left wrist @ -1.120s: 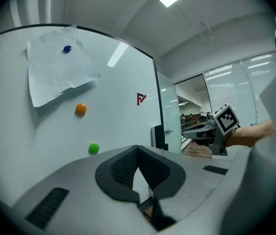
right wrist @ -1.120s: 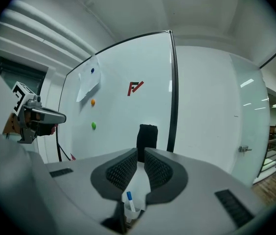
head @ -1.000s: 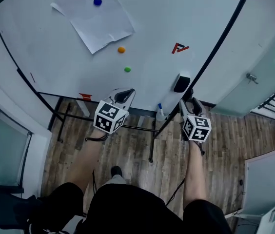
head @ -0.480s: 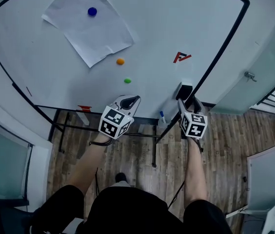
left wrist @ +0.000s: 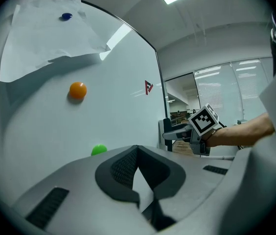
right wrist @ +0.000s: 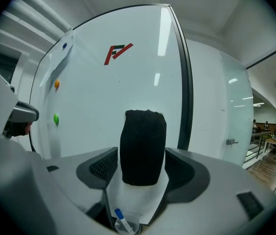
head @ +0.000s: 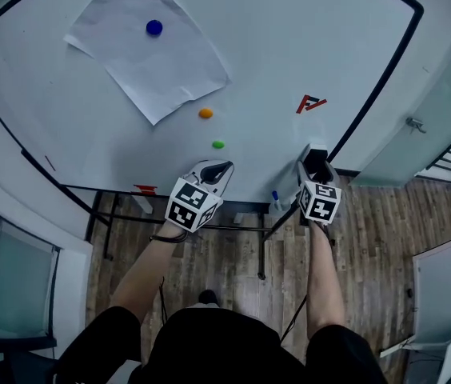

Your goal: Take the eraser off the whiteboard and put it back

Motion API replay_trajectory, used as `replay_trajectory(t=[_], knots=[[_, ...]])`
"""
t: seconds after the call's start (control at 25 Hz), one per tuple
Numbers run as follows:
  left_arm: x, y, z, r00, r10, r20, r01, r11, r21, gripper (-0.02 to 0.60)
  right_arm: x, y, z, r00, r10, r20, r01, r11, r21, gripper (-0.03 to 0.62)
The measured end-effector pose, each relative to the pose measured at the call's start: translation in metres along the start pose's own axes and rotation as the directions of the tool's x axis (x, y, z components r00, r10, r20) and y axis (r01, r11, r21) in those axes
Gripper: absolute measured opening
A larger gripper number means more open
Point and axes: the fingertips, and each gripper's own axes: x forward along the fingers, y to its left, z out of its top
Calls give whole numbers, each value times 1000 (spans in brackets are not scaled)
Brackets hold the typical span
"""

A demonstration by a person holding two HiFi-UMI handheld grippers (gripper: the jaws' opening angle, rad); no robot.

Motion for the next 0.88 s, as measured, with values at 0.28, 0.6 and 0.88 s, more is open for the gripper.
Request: replay_trajectory(t=[0.28, 0.6, 0.88], knots=[[0, 15, 0, 1000, 2, -5, -1, 1000, 13, 12, 13, -3, 11, 997, -58, 54, 56, 998, 23, 291], [-4, 16, -2, 1000, 16, -14, -16, 1000, 14, 12, 13, -5, 11, 997, -61, 46, 59, 998, 34, 272], [-6, 1, -1, 999, 36, -13, -36, 999, 0, 12, -1, -7, 8, 999, -16, 46, 15, 999, 31, 272]])
